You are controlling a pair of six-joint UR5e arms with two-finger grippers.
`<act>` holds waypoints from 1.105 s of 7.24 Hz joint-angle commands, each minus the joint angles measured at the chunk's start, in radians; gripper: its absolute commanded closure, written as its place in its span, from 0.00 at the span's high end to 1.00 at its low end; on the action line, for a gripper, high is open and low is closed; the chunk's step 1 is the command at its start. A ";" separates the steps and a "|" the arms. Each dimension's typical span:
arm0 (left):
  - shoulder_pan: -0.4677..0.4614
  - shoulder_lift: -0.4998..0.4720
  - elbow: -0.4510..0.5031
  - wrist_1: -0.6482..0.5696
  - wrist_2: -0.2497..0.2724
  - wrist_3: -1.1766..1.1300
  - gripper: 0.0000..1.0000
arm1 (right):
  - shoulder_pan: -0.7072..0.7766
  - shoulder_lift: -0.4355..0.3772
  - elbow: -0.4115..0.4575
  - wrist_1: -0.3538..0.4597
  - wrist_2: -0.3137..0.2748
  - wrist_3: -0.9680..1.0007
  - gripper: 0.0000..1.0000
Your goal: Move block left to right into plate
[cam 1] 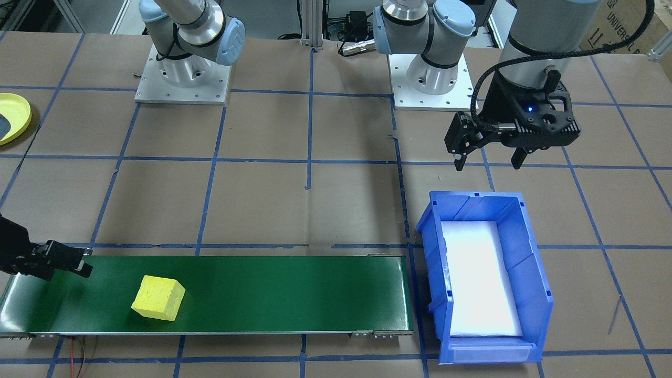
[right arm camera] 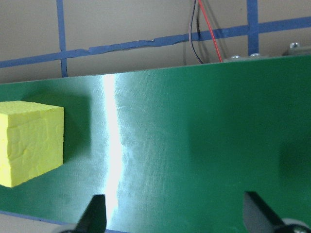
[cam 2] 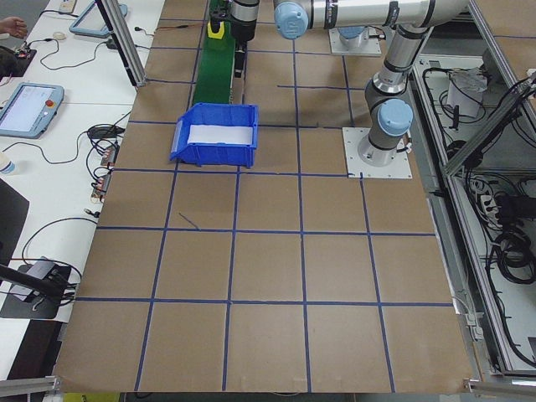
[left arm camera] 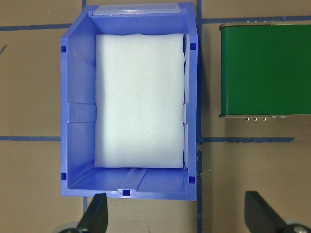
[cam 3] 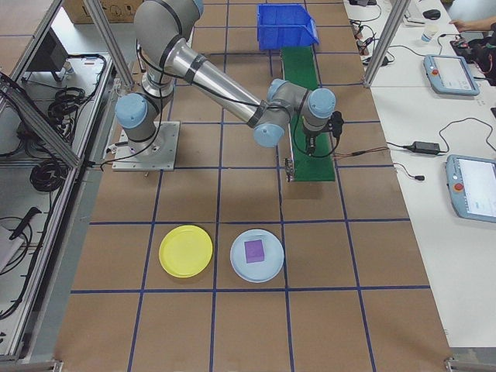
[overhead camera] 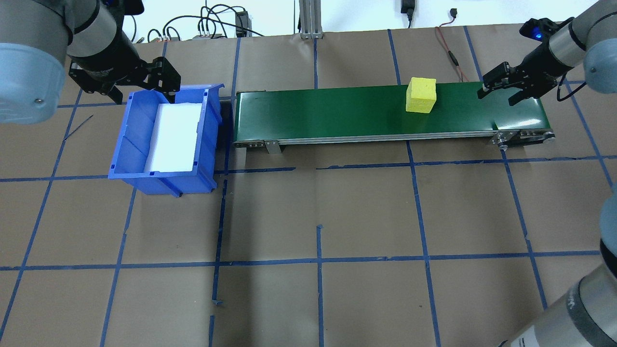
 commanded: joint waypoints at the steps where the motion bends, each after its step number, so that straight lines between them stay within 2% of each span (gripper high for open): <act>1: -0.006 0.034 0.002 -0.002 0.000 0.001 1.00 | 0.000 -0.003 -0.001 -0.018 0.000 0.006 1.00; 8: -0.012 0.027 -0.034 -0.013 0.001 -0.001 1.00 | 0.087 0.003 -0.009 -0.056 -0.001 0.170 0.99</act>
